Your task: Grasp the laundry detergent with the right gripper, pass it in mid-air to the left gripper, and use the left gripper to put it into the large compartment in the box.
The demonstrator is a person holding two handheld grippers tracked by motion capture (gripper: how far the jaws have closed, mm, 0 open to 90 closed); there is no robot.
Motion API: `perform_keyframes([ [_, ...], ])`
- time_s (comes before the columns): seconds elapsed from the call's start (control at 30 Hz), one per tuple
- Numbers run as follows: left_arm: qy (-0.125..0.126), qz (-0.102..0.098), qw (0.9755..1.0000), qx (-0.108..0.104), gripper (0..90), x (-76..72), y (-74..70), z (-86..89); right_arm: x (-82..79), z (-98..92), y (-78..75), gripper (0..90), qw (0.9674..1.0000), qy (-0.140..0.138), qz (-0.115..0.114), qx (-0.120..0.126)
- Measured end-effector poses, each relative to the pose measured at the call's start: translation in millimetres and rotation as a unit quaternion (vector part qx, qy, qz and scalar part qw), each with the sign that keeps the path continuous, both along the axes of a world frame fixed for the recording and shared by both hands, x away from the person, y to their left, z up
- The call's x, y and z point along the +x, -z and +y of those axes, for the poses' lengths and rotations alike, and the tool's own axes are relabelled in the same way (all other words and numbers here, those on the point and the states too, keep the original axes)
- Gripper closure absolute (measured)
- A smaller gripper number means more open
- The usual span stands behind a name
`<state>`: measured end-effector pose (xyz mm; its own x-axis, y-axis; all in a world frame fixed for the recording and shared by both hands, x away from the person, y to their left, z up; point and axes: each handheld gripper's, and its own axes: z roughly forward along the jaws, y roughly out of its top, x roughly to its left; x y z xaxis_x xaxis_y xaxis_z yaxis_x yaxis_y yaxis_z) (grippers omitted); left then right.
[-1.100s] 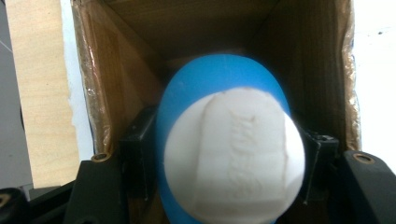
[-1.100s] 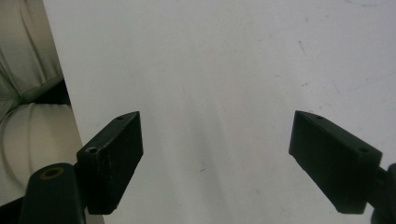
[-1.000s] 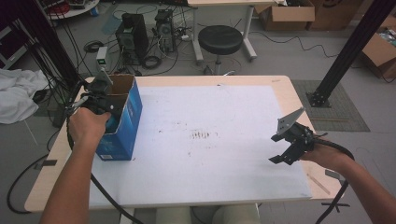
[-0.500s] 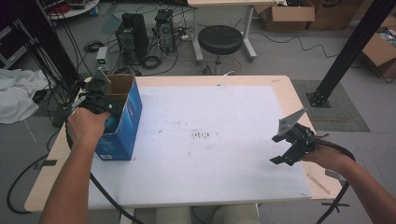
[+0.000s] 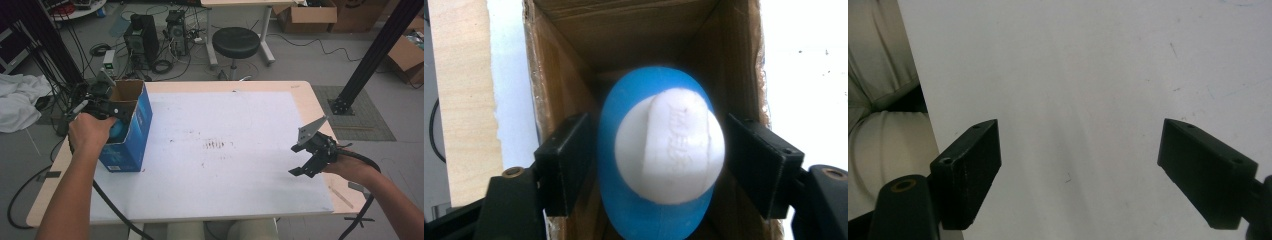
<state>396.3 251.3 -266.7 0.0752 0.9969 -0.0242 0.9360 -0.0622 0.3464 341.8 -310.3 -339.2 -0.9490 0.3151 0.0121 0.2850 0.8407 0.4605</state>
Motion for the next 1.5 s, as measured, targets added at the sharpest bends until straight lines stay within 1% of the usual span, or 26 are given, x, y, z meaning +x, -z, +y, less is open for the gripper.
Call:
perform_keyframes([
  [0.07,0.003,0.004,1.0,0.001,28.1,-0.2,-1.6,0.0,-0.4,0.1,-0.2,17.3,1.0,0.001,0.0,0.001],
  [0.17,0.002,0.002,1.0,0.0,27.5,-0.9,-3.9,-0.2,-0.4,0.3,-0.3,17.3,1.0,0.0,0.0,0.001],
  [0.2,0.004,0.005,1.0,0.001,27.4,-1.0,-5.0,0.0,-0.4,0.3,-0.4,17.3,1.0,-0.001,0.0,0.0],
  [0.43,0.007,0.002,1.0,0.002,27.0,-2.4,-12.7,0.7,-0.7,0.6,-1.5,17.3,1.0,0.0,0.0,0.0],
  [0.57,0.008,0.003,1.0,0.001,26.5,-3.1,-17.0,0.9,-0.4,0.9,-1.3,17.3,1.0,-0.003,-0.001,0.0],
  [0.6,0.013,0.005,0.9999,0.0,26.0,-3.3,-18.4,1.2,-0.4,1.0,-1.1,17.3,1.0,-0.003,-0.001,0.001],
  [0.67,0.014,0.005,0.9999,-0.005,25.6,-3.8,-19.6,0.5,-0.3,1.2,-1.3,17.3,1.0,-0.004,0.0,0.0],
  [0.8,0.017,0.0,0.9999,-0.003,24.8,-4.8,-24.1,-0.3,-0.1,1.8,-1.4,17.3,1.0,-0.002,0.001,0.0],
  [0.87,0.021,0.002,0.9998,0.0,24.0,-5.2,-26.8,-0.5,0.5,2.3,-0.9,17.3,1.0,-0.004,-0.001,0.001],
  [0.97,0.018,-0.003,0.9998,0.0,21.5,-6.3,-29.5,-1.6,0.2,3.0,-0.5,17.3,1.0,-0.003,0.002,0.0],
  [1.1,0.026,0.001,0.9997,0.004,20.4,-7.9,-33.7,-2.7,0.4,3.5,-0.3,17.3,1.0,-0.005,0.002,0.0],
  [1.17,0.026,-0.002,0.9996,0.004,19.9,-9.0,-36.0,-4.2,0.5,3.7,-0.6,17.3,1.0,-0.005,0.002,-0.001],
  [1.27,0.035,-0.003,0.9994,0.005,19.5,-10.4,-39.7,-6.0,0.6,4.2,-1.1,17.3,1.0,-0.006,0.001,-0.001],
  [1.37,0.046,-0.002,0.9989,0.01,19.6,-11.9,-43.5,-9.0,0.4,4.4,-1.6,17.3,1.0,-0.005,0.001,0.0],
  [1.5,0.06,-0.002,0.9982,0.009,19.5,-13.6,-47.7,-15.1,0.3,4.7,-1.6,17.2,1.0,-0.006,0.001,-0.001],
])
